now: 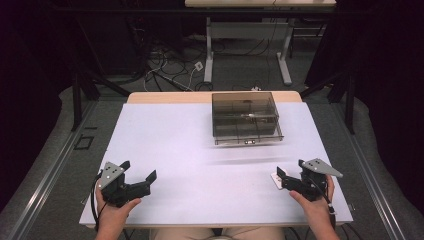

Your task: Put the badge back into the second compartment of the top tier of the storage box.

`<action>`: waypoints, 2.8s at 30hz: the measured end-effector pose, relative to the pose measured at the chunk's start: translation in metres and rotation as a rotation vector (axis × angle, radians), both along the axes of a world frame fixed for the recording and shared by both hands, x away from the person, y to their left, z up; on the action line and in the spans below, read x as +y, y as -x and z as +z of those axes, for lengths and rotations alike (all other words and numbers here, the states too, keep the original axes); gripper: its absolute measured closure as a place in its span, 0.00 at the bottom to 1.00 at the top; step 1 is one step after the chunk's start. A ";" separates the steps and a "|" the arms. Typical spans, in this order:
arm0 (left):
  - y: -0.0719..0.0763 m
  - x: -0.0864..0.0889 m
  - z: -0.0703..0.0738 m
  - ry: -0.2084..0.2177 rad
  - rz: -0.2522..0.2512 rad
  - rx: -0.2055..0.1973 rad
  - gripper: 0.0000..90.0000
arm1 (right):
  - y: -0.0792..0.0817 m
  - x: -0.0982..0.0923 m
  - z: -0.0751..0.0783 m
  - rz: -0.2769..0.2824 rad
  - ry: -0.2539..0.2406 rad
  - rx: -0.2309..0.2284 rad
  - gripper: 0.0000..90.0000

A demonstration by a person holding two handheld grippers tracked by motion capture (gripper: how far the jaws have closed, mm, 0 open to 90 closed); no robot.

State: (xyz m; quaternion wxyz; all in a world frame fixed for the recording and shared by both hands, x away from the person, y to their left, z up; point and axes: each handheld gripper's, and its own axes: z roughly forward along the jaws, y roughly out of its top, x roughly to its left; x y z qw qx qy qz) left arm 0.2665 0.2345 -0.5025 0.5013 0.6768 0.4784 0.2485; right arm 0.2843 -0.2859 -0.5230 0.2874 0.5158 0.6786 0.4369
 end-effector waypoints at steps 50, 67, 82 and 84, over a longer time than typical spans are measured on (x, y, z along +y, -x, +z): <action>0.003 0.000 0.000 -0.008 -0.020 0.010 0.02 | -0.020 0.009 -0.024 0.092 0.095 0.141 0.20; 0.004 0.001 -0.001 -0.003 -0.018 0.019 0.02 | -0.026 0.009 -0.034 0.093 0.104 0.230 0.21; 0.004 0.001 -0.001 -0.005 -0.018 0.023 0.02 | -0.026 0.009 -0.039 0.100 0.117 0.272 0.26; 0.004 0.001 -0.001 -0.005 -0.018 0.023 0.02 | -0.026 0.008 -0.039 0.105 0.122 0.271 0.26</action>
